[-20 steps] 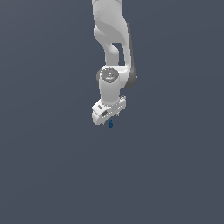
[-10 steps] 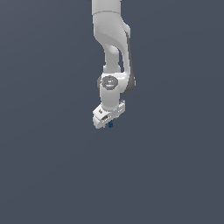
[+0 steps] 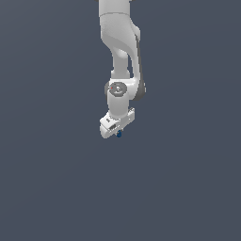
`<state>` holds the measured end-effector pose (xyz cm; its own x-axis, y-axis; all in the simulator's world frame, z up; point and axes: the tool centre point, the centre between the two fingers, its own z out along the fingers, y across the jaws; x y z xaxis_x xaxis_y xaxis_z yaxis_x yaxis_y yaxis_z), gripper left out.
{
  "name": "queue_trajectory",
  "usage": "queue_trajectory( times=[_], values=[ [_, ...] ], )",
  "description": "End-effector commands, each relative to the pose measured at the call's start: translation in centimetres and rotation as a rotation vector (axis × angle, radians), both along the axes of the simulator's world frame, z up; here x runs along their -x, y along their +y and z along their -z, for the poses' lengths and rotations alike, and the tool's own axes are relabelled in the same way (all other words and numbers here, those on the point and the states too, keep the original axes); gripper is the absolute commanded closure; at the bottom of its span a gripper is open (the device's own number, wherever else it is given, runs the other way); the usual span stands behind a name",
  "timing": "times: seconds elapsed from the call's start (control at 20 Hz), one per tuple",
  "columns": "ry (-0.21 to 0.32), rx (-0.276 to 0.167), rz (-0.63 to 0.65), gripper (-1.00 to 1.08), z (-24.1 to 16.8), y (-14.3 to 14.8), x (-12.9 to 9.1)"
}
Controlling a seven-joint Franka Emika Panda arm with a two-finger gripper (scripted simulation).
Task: Pick up the object and move it to a goal position.
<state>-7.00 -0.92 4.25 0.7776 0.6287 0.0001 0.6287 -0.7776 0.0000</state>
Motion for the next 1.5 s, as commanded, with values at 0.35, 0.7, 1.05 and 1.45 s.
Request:
queue_trajectory(
  times=[0.35,0.7,1.05,1.45],
  values=[
    [0.000,0.000,0.000,1.08,-1.4,0.7,-0.2],
    [0.000,0.000,-0.001,1.08,-5.8,2.9,-0.7],
    [0.000,0.001,-0.001,1.08,-12.2,6.3,-1.5],
    [0.000,0.000,-0.001,1.08,-18.0,9.2,-2.5]
  ],
)
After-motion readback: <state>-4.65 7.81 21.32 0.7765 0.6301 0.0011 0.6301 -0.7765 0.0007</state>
